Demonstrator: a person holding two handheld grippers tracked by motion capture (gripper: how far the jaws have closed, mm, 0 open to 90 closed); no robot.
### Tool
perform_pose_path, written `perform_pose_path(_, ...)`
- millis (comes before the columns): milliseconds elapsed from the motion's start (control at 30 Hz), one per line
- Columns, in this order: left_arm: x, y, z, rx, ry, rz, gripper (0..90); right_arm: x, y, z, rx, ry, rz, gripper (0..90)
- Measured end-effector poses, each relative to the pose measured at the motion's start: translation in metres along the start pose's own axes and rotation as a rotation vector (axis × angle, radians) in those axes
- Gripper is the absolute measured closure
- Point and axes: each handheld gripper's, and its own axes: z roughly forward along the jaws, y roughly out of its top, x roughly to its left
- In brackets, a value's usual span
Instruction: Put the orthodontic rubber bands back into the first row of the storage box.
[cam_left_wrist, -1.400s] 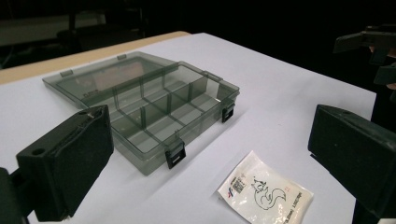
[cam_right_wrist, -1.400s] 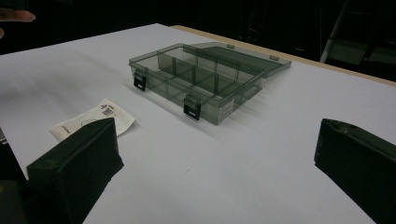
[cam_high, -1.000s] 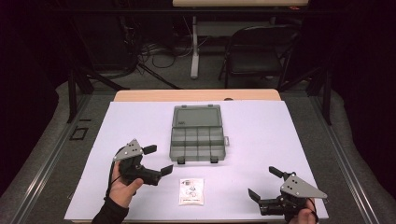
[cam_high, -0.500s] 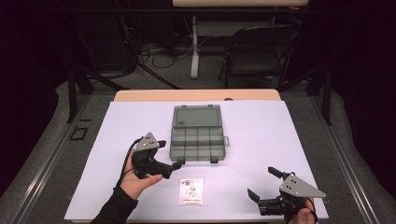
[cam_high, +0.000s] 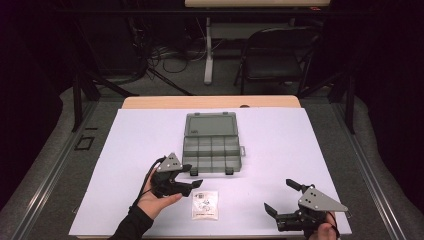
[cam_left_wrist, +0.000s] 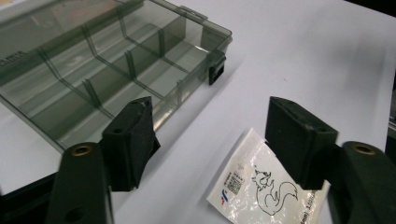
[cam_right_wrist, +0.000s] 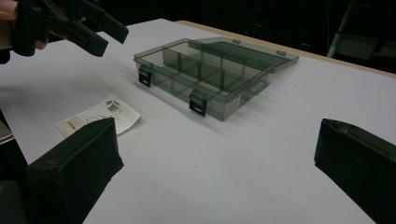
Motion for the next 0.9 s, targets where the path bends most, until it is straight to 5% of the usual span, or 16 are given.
perform_pose_path(300,-0.009,-0.006,0.017,0.057,-0.021,0.042,41.8,0.001,0.0,0.001,0.0,0.002,0.004,0.0)
perform_pose_path(900,-0.012,-0.02,0.045,0.186,-0.058,0.059,60.8,0.001,0.001,0.001,0.016,0.015,-0.005,0.0)
